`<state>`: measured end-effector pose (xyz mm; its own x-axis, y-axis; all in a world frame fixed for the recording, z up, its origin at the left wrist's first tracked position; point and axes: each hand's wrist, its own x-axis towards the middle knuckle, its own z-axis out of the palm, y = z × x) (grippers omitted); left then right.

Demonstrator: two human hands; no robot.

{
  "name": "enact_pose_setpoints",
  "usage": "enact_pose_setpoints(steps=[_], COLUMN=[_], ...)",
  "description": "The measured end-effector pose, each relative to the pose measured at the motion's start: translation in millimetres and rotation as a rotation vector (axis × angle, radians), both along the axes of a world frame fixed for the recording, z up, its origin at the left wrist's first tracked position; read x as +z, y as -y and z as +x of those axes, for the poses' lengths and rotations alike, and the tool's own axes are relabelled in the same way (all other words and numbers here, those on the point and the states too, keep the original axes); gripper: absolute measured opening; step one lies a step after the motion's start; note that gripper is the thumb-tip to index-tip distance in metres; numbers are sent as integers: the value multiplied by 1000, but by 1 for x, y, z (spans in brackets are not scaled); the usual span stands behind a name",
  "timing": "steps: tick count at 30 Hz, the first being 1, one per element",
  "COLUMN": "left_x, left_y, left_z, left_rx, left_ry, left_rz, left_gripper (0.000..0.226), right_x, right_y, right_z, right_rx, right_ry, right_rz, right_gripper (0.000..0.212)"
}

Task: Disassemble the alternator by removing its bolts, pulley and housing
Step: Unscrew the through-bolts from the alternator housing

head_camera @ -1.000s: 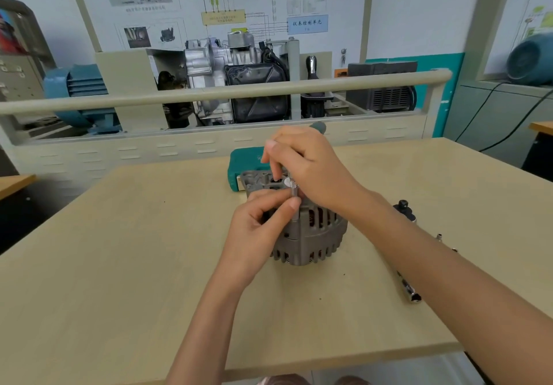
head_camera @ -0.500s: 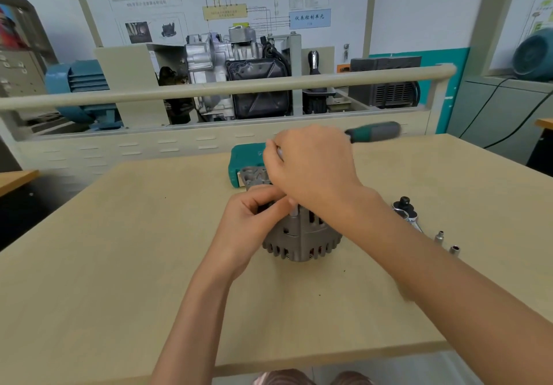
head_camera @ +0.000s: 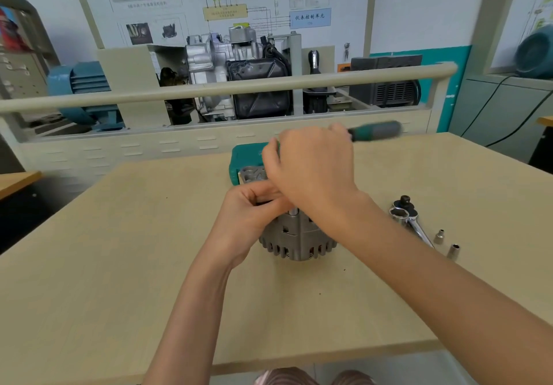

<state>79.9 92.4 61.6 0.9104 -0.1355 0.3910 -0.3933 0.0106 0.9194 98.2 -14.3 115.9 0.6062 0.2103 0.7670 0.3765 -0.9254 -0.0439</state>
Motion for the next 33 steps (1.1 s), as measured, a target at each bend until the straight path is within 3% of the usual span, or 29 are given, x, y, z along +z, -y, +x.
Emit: enact_pose_setpoints(steps=[3, 7, 10, 13, 17, 18, 21, 24, 28, 31, 33], left_x=[0, 1, 2, 1, 2, 2, 0, -2, 0, 2, 2], left_y=[-1, -4, -5, -5, -3, -3, -2, -1, -5, -7, -8], left_z=[-1, -3, -4, 0, 0, 0, 1, 1, -1, -2, 0], left_rx=[3, -59, -84, -51, -43, -50, -17, -1, -53, -96, -93], left_ry=[7, -2, -14, -35, -23, -13, -8, -10, -27, -47, -58], left_rz=[16, 42, 44, 30, 8, 2, -25, -10, 16, 45, 54], left_gripper=[31, 27, 11, 21, 17, 14, 22, 24, 18, 11, 19], right_x=[-3, -3, 1, 4, 2, 3, 9, 10, 8, 13, 14], right_y=[-1, 0, 6, 11, 9, 8, -3, -5, -1, 4, 7], right_z=[-6, 5, 16, 22, 15, 13, 1, -6, 1, 14, 20], right_rx=[-29, 332, 738, 934, 841, 724, 103, -88, 154, 510, 671], right_ry=[21, -24, -230, -494, -381, -287, -37, -25, -9, -280, -400], right_rz=[44, 188, 390, 575, 507, 385, -47, -87, -65, 117, 228], right_gripper=[25, 39, 48, 48, 51, 51, 46, 43, 37, 52, 55])
